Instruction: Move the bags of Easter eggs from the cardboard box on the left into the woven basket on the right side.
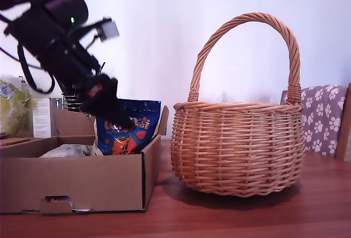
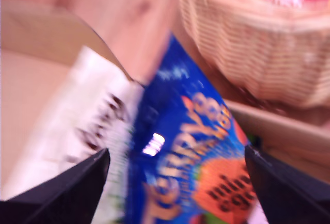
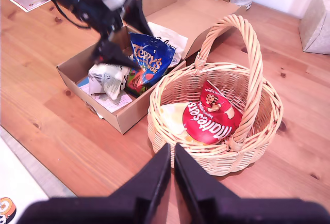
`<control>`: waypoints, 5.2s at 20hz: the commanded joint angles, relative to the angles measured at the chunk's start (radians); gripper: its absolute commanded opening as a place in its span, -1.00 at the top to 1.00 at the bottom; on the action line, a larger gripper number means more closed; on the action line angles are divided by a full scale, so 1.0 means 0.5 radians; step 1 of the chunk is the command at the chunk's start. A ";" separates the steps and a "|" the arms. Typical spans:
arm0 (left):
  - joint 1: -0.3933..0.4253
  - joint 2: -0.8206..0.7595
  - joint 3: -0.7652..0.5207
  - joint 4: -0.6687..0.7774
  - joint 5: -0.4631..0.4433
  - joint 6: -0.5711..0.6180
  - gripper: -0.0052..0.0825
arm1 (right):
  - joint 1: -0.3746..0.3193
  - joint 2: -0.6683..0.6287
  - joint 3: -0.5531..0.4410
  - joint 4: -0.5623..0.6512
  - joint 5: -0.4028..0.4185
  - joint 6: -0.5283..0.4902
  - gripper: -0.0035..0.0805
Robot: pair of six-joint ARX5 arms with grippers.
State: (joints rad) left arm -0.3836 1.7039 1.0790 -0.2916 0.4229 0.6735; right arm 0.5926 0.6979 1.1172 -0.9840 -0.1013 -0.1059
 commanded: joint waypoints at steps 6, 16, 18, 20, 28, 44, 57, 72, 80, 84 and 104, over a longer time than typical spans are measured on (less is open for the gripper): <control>-0.051 0.079 0.008 -0.115 0.043 -0.003 -0.52 | 0.005 0.000 0.008 0.017 -0.006 0.000 0.95; -0.049 0.092 0.082 -0.100 0.027 0.024 0.88 | 0.005 0.012 0.008 0.053 -0.006 0.000 0.95; -0.049 0.005 0.153 -0.179 0.027 0.024 0.88 | 0.005 0.012 0.008 0.052 -0.006 0.001 0.95; -0.049 -0.123 0.196 -0.247 0.027 0.023 0.88 | 0.005 0.012 0.008 0.053 -0.006 0.001 0.95; -0.118 -0.607 0.204 -0.293 0.574 -0.294 0.88 | 0.005 0.012 0.008 0.102 -0.005 0.001 0.95; -0.706 0.237 0.204 1.049 0.091 -0.063 0.88 | 0.005 0.012 0.008 0.111 -0.005 0.002 0.95; -0.758 0.510 0.204 1.559 -0.498 0.228 0.86 | 0.005 0.012 0.008 0.114 -0.006 0.003 0.95; -0.865 0.114 0.208 0.915 -0.649 0.163 -0.33 | 0.005 0.012 0.008 0.117 -0.008 0.003 0.95; -0.830 -0.022 0.249 0.475 -0.811 0.065 -0.08 | 0.005 0.012 0.008 0.118 -0.008 0.003 0.95; -0.829 -0.290 0.267 0.038 -0.811 -0.031 0.61 | 0.005 0.012 0.008 0.118 -0.008 0.003 0.95; 0.180 -0.666 -0.019 -0.822 -0.111 -0.430 -0.09 | 0.182 0.314 0.008 0.308 -0.480 -0.015 0.95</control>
State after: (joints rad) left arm -0.2977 1.3327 1.0878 -0.7063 0.3660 0.4721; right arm 0.6773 0.8864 1.1175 -0.8455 -0.3344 -0.1070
